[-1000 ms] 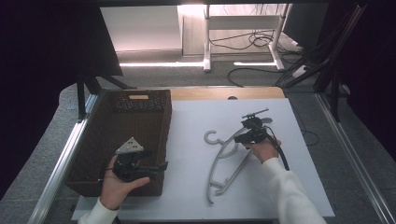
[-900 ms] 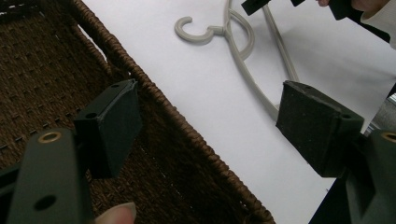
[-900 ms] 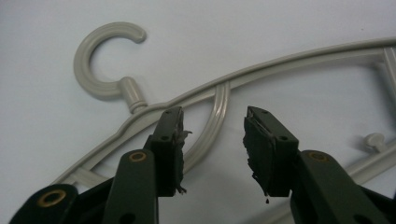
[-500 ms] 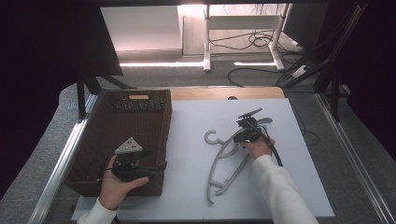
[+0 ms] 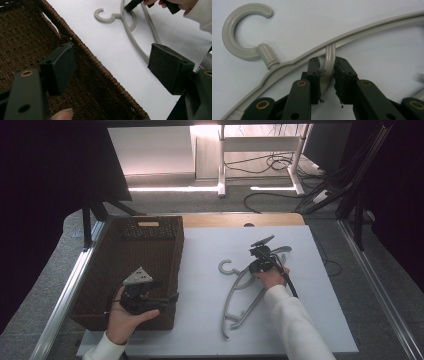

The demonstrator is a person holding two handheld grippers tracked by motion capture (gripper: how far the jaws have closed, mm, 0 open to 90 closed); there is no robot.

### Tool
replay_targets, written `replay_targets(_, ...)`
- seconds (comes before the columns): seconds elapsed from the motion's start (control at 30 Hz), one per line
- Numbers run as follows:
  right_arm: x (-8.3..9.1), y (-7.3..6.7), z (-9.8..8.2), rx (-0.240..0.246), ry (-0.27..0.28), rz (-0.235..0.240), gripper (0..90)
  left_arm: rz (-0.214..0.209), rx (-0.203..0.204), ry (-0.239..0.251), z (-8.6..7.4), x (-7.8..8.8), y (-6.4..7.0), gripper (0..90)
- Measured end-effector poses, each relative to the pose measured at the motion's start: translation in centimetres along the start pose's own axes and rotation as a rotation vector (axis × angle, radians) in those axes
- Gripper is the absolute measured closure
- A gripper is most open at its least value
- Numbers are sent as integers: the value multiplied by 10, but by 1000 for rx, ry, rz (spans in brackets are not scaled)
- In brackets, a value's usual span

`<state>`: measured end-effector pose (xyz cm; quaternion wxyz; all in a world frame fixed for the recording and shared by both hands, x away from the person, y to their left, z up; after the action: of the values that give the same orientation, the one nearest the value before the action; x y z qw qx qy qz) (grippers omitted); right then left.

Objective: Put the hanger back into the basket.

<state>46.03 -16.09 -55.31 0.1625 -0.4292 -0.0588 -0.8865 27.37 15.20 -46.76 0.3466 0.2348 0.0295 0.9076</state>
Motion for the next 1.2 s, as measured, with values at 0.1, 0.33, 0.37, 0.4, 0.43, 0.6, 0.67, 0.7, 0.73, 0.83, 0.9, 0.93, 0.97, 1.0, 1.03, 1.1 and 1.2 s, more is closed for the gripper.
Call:
replay_targets(0.1,0,1,1,-26,3,0,764,0,1,1,0,0,0,221)
replay_targets(0.33,0,6,0,-59,16,26,813,5,6,2,0,0,-1,221)
replay_targets(0.37,0,6,0,-59,16,26,813,5,6,2,0,0,-1,221)
replay_targets(0.4,1,7,0,-64,16,33,814,5,7,1,-1,0,-1,220)
replay_targets(0.43,1,8,0,-62,13,37,814,5,7,1,-1,0,-1,221)
replay_targets(0.6,7,8,2,-81,43,83,820,6,5,0,-1,-1,0,221)
replay_targets(0.67,12,9,5,-98,65,111,824,6,6,-2,-1,-1,-1,221)
replay_targets(0.7,12,9,5,-98,65,111,824,6,6,-2,-1,-1,-1,221)
replay_targets(0.73,17,9,9,-113,88,134,828,6,5,-2,-1,-1,-1,221)
replay_targets(0.83,23,10,12,-127,106,152,831,6,4,-3,-1,-1,0,221)
replay_targets(0.9,27,11,14,-133,122,170,833,6,4,-3,-1,-1,0,221)
replay_targets(0.93,29,11,15,-138,130,179,834,7,4,-4,-1,-2,0,221)
replay_targets(0.97,34,12,16,-143,146,203,838,7,4,-4,-1,-2,0,221)
replay_targets(1.0,36,13,17,-149,155,218,840,7,4,-4,-1,-2,0,220)
replay_targets(1.03,39,13,18,-160,162,232,842,7,5,-5,-1,-2,0,221)
replay_targets(1.1,42,14,20,-167,174,245,845,7,5,-6,-1,-2,0,221)
replay_targets(1.2,53,17,24,-186,204,291,849,7,3,-8,-2,-2,0,221)
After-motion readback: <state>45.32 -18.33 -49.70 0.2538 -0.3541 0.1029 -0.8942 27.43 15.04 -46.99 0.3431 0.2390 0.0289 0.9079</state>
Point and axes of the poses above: each handheld gripper's, and its own axes: x roughly backward along the jaws, z roughly out of its top, y roughly to its right, the point moved 6 cm from there along -x, roughly forward along the jaws, and after that the axes turned 15 degrees about y, right-handed, at the moved point
